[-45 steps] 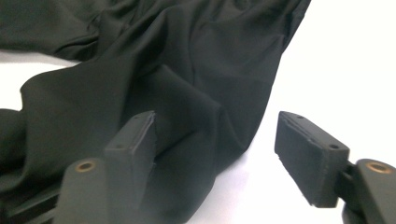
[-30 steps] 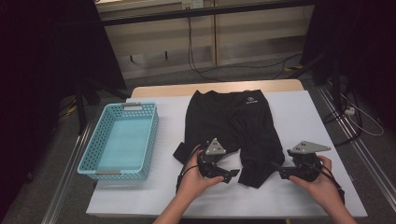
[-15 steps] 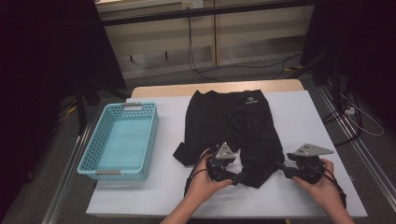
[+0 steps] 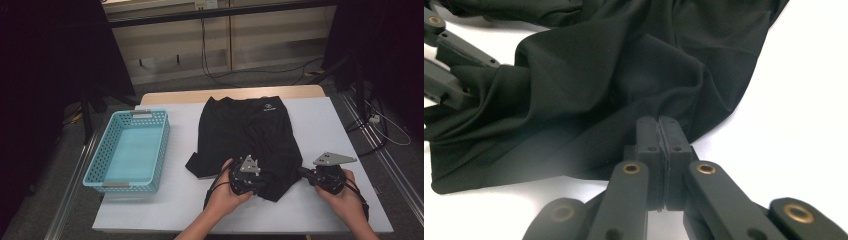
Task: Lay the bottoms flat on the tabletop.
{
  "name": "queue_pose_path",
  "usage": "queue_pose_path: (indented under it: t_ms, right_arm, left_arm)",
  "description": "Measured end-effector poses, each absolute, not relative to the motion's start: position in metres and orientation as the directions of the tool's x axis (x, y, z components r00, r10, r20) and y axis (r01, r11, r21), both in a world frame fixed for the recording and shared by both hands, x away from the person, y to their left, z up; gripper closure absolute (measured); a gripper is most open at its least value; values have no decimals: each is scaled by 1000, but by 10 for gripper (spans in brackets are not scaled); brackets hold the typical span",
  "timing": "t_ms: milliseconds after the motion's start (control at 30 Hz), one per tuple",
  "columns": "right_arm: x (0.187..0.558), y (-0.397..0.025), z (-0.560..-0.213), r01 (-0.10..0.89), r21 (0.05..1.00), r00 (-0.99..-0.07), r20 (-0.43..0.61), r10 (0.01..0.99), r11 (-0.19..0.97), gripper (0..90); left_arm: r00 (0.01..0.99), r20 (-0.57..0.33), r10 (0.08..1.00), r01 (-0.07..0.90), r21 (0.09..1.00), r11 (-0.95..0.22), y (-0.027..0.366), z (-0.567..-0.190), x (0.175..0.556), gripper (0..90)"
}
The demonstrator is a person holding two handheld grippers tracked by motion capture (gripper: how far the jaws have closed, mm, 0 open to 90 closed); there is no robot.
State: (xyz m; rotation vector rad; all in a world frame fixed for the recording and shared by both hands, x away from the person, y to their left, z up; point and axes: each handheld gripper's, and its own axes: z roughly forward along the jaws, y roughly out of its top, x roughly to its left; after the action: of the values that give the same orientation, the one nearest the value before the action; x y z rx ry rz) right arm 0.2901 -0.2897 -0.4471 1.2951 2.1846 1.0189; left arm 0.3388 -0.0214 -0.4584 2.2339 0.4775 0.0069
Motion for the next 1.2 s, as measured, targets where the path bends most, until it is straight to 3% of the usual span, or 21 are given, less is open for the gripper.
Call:
queue_pose_path:
  t_ms: [200,567,900,1000,1100,1200]
  right_arm:
    - [287,-288,-439,553,769,-501,-1,866,321,899]
    - [301,-282,-422,495,827,-482,7,876,266,900]
    - [341,-255,-437,533,786,-469,-34,882,314,900]
    - [350,-250,-445,545,755,-467,-89,880,365,899]
    - [349,-252,-450,564,724,-475,-109,873,397,795]
    - [340,-260,-444,561,748,-455,-80,887,355,753]
  left_arm:
    - [911,-182,371,375,741,-557,-13,-446,338,886]
    - [855,-228,467,445,784,-432,23,-429,363,891]
    - [805,-236,543,510,743,-433,43,-447,380,891]
    - [790,-250,559,531,736,-421,48,-452,382,891]
    - [789,-243,565,539,716,-445,49,-457,381,890]
    - [789,-238,566,535,718,-444,48,-457,380,888]
